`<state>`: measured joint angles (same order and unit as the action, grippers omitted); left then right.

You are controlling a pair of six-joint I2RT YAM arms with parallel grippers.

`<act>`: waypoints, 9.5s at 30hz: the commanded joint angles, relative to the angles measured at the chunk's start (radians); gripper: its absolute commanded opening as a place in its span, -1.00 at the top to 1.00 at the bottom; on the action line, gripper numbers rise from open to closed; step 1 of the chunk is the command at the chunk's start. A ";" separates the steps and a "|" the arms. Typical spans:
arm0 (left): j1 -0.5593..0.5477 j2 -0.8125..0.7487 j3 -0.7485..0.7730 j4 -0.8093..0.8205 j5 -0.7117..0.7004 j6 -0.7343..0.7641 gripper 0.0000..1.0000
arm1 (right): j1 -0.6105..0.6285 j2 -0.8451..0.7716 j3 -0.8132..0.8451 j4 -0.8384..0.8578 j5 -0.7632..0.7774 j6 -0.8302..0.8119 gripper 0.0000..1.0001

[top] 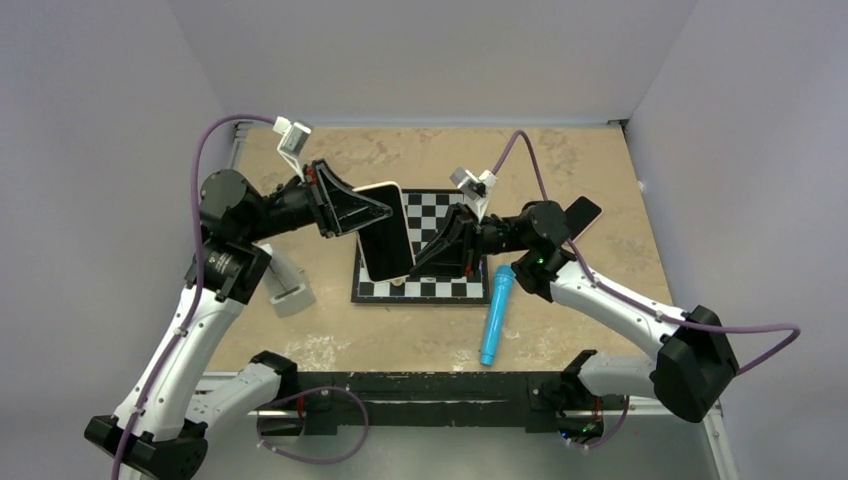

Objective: Take the phone out of the phone case
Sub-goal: Remove the phone case from the phone.

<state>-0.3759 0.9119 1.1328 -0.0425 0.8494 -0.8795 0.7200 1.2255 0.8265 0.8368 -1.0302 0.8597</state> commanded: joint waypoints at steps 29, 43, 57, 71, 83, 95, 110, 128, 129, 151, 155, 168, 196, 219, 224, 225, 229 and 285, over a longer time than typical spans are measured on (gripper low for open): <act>-0.013 -0.095 -0.139 0.518 0.065 -0.707 1.00 | 0.088 0.380 0.387 0.191 0.019 -0.188 1.00; -0.013 -0.115 -0.142 0.372 0.013 -0.649 1.00 | 0.088 0.203 0.448 -0.430 0.312 -0.723 1.00; -0.017 -0.096 -0.123 0.410 0.055 -0.684 1.00 | 0.105 0.155 0.481 -0.577 0.333 -0.970 1.00; -0.024 -0.124 -0.152 0.391 0.020 -0.662 1.00 | 0.124 0.172 0.544 -0.612 0.529 -1.037 1.00; -0.032 -0.168 -0.368 0.722 -0.530 -0.461 1.00 | 0.123 -0.135 0.061 -0.276 0.563 -0.355 -0.45; -0.107 0.036 -0.370 1.098 -0.671 -0.464 1.00 | 0.124 -0.020 -0.088 0.246 0.628 -0.017 -0.53; -0.126 0.108 -0.385 1.181 -0.761 -0.538 1.00 | 0.142 0.110 0.004 0.277 0.612 -0.124 -0.24; -0.136 0.076 -0.363 0.996 -0.818 -0.677 1.00 | 0.223 0.191 0.063 0.193 0.873 -0.423 1.00; -0.137 0.062 -0.365 0.954 -0.808 -0.729 1.00 | 0.237 0.192 0.055 0.186 0.924 -0.508 1.00; -0.138 -0.121 -0.276 0.627 -0.605 -0.903 1.00 | 0.244 0.117 0.202 -0.071 1.011 -1.110 1.00; -0.137 -0.107 -0.284 0.681 -0.602 -0.900 1.00 | 0.220 0.102 0.176 -0.072 0.859 -0.994 1.00; -0.135 0.027 -0.299 1.089 -0.477 -0.825 1.00 | 0.041 0.307 0.102 0.455 0.216 0.200 0.97; -0.081 -0.140 -0.296 0.557 -0.485 -0.358 1.00 | 0.040 -0.255 -0.013 -0.142 0.241 0.131 0.16; -0.081 -0.079 -0.320 0.662 -0.445 -0.438 1.00 | 0.066 -0.084 0.002 0.012 0.247 0.205 0.14; -0.080 -0.101 -0.322 0.630 -0.465 -0.418 1.00 | 0.081 -0.135 0.011 -0.117 0.281 0.124 0.14; -0.081 -0.109 -0.320 0.613 -0.474 -0.409 1.00 | 0.084 -0.156 0.011 -0.163 0.299 0.096 0.13; -0.061 -0.133 -0.306 0.544 -0.477 -0.384 1.00 | 0.111 -0.192 0.010 -0.219 0.335 0.057 0.11; -0.071 0.031 -0.228 0.576 0.051 -0.357 0.10 | -0.021 -0.017 0.183 -0.157 0.157 0.163 1.00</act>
<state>-0.4278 0.9409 0.8806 0.4458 0.6926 -1.1950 0.7414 1.2552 1.0065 0.4938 -0.8375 0.9520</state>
